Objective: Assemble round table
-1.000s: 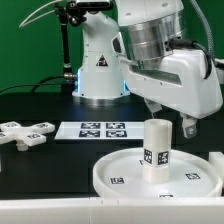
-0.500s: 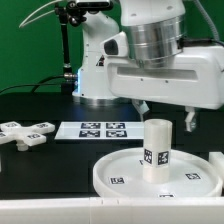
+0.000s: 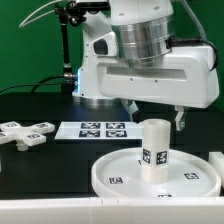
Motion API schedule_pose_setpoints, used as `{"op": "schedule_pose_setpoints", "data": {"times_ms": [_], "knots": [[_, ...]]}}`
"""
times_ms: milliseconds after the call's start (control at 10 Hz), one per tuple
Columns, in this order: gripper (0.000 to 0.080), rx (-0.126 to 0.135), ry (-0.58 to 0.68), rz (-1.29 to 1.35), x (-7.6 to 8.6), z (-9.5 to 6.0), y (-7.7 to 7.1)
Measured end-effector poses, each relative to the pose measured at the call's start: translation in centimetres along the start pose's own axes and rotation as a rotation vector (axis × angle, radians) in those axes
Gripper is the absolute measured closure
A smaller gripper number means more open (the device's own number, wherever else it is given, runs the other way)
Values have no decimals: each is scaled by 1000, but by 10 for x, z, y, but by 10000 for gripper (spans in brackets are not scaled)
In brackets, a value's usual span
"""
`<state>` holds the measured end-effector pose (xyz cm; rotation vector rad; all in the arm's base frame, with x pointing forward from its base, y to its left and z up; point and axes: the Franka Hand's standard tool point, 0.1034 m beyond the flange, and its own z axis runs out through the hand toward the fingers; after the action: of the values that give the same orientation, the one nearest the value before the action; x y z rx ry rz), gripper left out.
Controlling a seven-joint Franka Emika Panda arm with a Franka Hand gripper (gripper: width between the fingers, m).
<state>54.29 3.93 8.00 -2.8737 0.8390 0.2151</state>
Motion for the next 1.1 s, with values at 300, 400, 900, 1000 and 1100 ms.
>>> {"op": "schedule_pose_setpoints", "data": {"times_ms": [300, 400, 900, 1000, 1100], "knots": [[150, 65, -8, 24, 13, -3, 72], [150, 64, -10, 22, 12, -2, 68], [150, -8, 30, -296, 17, -2, 76], [150, -6, 26, -300, 18, -3, 89], [150, -11, 43, -347, 20, -4, 105]]}}
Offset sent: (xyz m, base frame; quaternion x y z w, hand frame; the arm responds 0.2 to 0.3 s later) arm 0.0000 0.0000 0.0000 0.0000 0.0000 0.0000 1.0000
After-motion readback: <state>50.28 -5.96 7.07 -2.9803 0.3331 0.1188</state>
